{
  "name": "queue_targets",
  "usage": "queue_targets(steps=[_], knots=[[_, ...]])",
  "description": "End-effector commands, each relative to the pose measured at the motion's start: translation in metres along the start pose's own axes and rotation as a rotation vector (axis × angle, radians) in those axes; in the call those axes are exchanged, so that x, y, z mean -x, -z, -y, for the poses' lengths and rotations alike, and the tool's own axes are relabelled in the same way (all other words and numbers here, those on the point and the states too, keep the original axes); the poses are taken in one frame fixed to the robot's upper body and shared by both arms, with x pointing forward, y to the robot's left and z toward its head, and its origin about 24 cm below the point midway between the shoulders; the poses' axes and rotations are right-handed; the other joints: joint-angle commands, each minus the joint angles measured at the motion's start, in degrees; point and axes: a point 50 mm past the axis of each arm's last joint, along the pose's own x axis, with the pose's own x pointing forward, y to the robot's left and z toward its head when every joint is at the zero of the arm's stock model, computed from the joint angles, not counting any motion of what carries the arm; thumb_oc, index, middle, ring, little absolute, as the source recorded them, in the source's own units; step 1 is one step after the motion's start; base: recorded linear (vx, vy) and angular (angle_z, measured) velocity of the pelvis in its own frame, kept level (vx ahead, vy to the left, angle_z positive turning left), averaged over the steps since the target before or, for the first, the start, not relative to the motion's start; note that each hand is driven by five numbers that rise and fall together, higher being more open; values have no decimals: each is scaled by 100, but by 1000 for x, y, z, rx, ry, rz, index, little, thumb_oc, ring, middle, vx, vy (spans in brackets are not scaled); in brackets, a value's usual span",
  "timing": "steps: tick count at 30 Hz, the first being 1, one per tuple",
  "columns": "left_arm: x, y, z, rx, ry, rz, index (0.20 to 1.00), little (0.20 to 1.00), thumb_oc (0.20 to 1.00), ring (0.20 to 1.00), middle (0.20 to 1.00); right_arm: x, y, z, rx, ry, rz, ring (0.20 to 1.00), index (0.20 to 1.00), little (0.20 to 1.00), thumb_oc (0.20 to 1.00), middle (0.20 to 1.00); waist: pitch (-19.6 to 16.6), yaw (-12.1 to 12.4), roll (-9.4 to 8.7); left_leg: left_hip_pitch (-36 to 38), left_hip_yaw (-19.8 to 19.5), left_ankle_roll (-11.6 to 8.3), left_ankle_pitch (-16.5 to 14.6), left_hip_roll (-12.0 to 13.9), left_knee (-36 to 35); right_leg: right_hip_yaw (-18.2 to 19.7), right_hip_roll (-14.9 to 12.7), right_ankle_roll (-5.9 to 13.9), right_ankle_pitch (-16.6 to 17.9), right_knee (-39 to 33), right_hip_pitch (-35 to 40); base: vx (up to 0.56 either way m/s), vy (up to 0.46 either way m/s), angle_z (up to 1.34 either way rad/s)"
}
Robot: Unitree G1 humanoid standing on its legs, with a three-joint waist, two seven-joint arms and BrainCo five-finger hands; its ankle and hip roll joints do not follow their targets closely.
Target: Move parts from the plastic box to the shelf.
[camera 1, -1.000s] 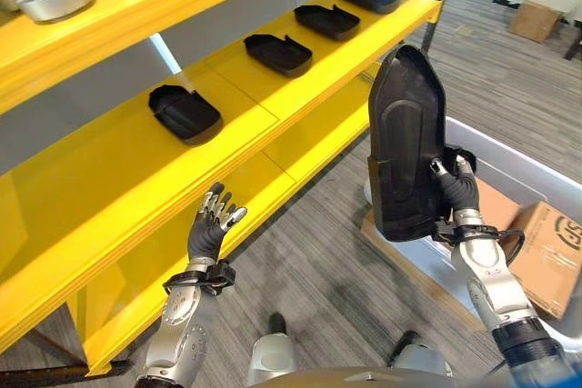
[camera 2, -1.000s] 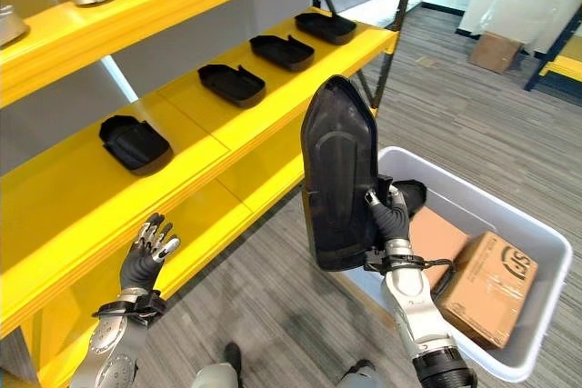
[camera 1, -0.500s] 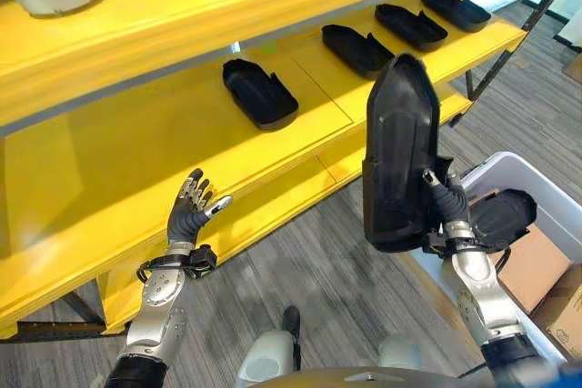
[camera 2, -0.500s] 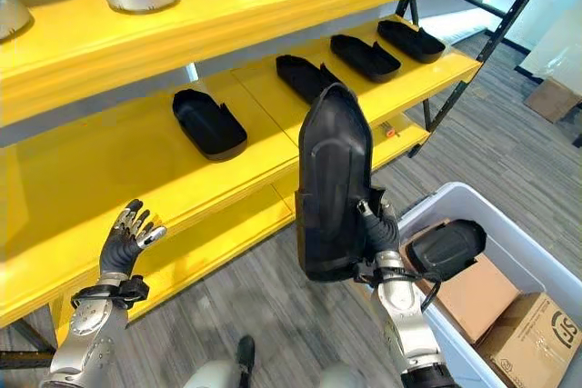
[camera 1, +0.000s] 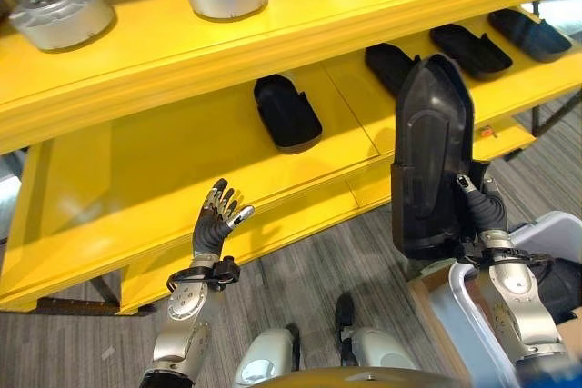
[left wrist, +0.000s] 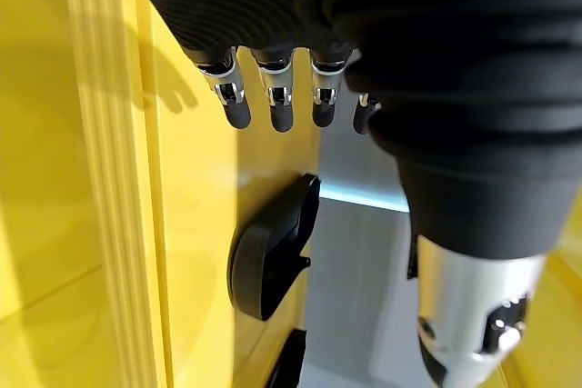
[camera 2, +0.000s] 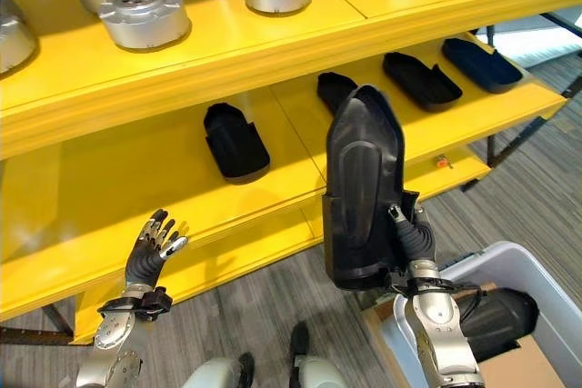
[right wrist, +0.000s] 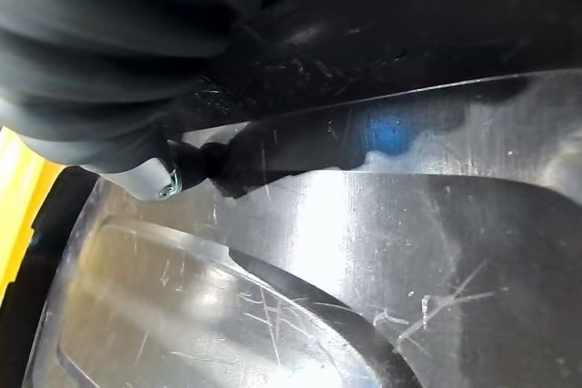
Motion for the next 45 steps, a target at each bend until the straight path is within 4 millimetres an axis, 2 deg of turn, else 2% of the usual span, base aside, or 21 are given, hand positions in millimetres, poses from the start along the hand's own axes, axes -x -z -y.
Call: queue_targets(steps=[1, 2, 3, 4, 5, 7, 8, 10, 11, 17, 19, 20, 23, 24, 29, 30, 34, 35, 37, 41, 45], knots=[[7, -22, -4, -22, 8, 103, 1000, 1000, 1000, 1000, 1000, 0, -36, 8, -43, 25, 200, 200, 200, 200, 200, 200, -376, -213, 13, 682, 207, -69, 989, 916, -1579, 350, -379, 968, -701, 817, -20, -22, 140, 40], [6, -22, -4, -20, 6, 101, 1000, 1000, 1000, 1000, 1000, 0, -36, 7, -51, 26, 201, 200, 200, 200, 200, 200, -395, -250, 88, 741, 257, -171, 1416, 1288, -1956, 267, -439, 978, -761, 971, -134, -50, 263, 52], [6, -22, -2, -15, 18, 98, 1000, 1000, 1000, 1000, 1000, 1, -34, 8, -74, 33, 189, 200, 200, 200, 200, 200, -420, -267, 232, 752, 331, -363, 2013, 1634, -2530, 150, -532, 1024, -879, 1222, -293, -48, 291, 57], [5, -22, -1, -18, 24, 97, 1000, 1000, 1000, 1000, 1000, 3, -33, 9, -72, 39, 186, 200, 200, 200, 200, 200, -423, -287, 303, 709, 477, -477, 2260, 1724, -2720, 62, -608, 1064, -913, 1346, -332, 3, 276, 59], [4, -22, -1, -5, 29, 95, 1000, 1000, 1000, 1000, 1000, 5, -33, 11, -73, 41, 185, 200, 200, 200, 200, 200, -462, -339, 390, 868, 702, -508, 2022, 1725, -2891, -26, -676, 1108, -977, 1481, -408, 63, 197, 70], [7, -19, -2, -6, 33, 82, 1000, 1000, 1000, 1000, 1000, 7, -32, 8, -84, 31, 176, 200, 200, 200, 200, 200, -492, -254, 483, 955, 615, -565, 1768, 1661, -3035, 81, -696, 1163, -976, 1610, -493, 90, 237, 58], [8, -19, -3, -11, 34, 81, 1000, 1000, 1000, 1000, 1000, 8, -32, 6, -96, 27, 178, 200, 200, 200, 200, 200, -475, -194, 466, 898, 709, -543, 1465, 1531, -2803, 49, -893, 1265, -908, 1582, -425, 90, 272, 9], [9, -21, -4, -26, 46, 84, 1000, 1000, 1000, 1000, 1000, 6, -33, 4, -107, 22, 182, 200, 200, 200, 200, 200, -397, -142, 388, 734, 708, -512, 1147, 1392, -2322, 60, -1063, 1339, -822, 1500, -308, 73, 195, -2], [9, -21, -4, -26, 46, 85, 1000, 1000, 1000, 1000, 1000, 6, -33, 4, -107, 22, 183, 200, 200, 200, 200, 200, -390, -144, 383, 723, 702, -507, 1127, 1388, -2288, 60, -1069, 1344, -817, 1493, -299, 35, 139, 26], [6, -28, -8, -60, 49, 99, 1000, 1000, 1000, 1000, 1000, -9, -32, -22, -145, -74, 166, 200, 200, 200, 200, 200, -165, 76, 237, 637, 766, -371, 403, 1057, -1560, 148, -1449, 1642, -553, 1254, -6, 52, 205, 3], [1, -33, -9, -82, 53, 112, 1000, 1000, 1000, 1000, 1000, -17, -29, -34, -167, -133, 136, 200, 200, 200, 200, 200, -131, 248, 95, 425, 623, -325, 191, 860, -1243, -3, -1655, 1711, -489, 1144, 180, 75, 209, 7], [0, -33, -9, -84, 53, 112, 1000, 1000, 1000, 1000, 1000, -19, -28, -37, -182, -143, 125, 200, 200, 200, 200, 200, -127, 279, 69, 362, 561, -306, 152, 818, -1168, -70, -1690, 1715, -494, 1133, 232, 66, 129, 61], [-2, -33, -16, -108, 20, 94, 1000, 1000, 1000, 1000, 1000, -29, -27, -57, -232, -234, 84, 200, 200, 200, 200, 200, -132, 617, -107, 122, 252, -241, 45, 569, -1010, -363, -1844, 1745, -412, 1085, 479, 64, 83, 53], [-2, -33, -16, -108, 19, 95, 1000, 1000, 1000, 1000, 1000, -29, -27, -57, -233, -235, 84, 200, 200, 200, 200, 200, -131, 610, -110, 119, 247, -240, 45, 566, -1009, -369, -1846, 1746, -412, 1083, 482, 35, 13, 49], [-4, -36, -22, -132, 8, 92, 1000, 1000, 1000, 1000, 1000, -50, -33, -74, -255, -294, 75, 200, 200, 200, 200, 200, -114, 986, -217, -75, 7, -220, 62, 412, -977, -631, -1912, 1737, -412, 1063, 611, 22, -12, 37], [-5, -37, -20, -129, 22, 94, 1000, 1000, 1000, 1000, 1000, -66, -40, -80, -247, -291, 80, 200, 200, 200, 200, 200, -58, 1181, -234, -207, -135, -227, 59, 364, -891, -744, -1925, 1719, -436, 1133, 640, 4, -40, 36], [-7, -36, -15, -118, 47, 87, 1000, 1000, 1000, 1000, 1000, -78, -48, -85, -249, -281, 92, 200, 200, 200, 200, 200, -30, 1314, -228, -339, -235, -223, 108, 321, -876, -851, -1939, 1697, -467, 1195, 610, -8, -22, 36], [-8, -37, -10, -112, 68, 89, 1000, 1000, 1000, 1000, 1000, -91, -60, -86, -189, -278, 129, 200, 200, 200, 200, 200, 49, 1398, -183, -430, -303, -235, 93, 310, -806, -883, -1931, 1682, -523, 1297, 561, -51, -30, 15], [-9, -37, -4, -100, 92, 93, 1000, 1000, 1000, 1000, 1000, -101, -71, -86, -198, -248, 153, 200, 200, 200, 200, 200, 143, 1465, -133, -567, -371, -239, 95, 305, -694, -908, -1940, 1655, -586, 1449, 470, -61, -24, 19], [-11, -40, 2, -86, 126, 103, 1000, 1000, 1000, 1000, 1000, -127, -98, -72, -151, -153, 219, 200, 200, 200, 200, 200, 276, 1518, -7, -726, -455, -261, 87, 301, -544, -888, -1954, 1611, -723, 1731, 278, -50, 5, 15], [-13, -43, 10, -59, 165, 112, 1000, 1000, 1000, 1000, 1000, -154, -145, -51, -94, -43, 319, 200, 200, 200, 200, 200, 551, 1495, 152, -997, -488, -258, -67, 312, -42, -688, -2002, 1548, -1008, 2410, -138, -99, 10, -1]])
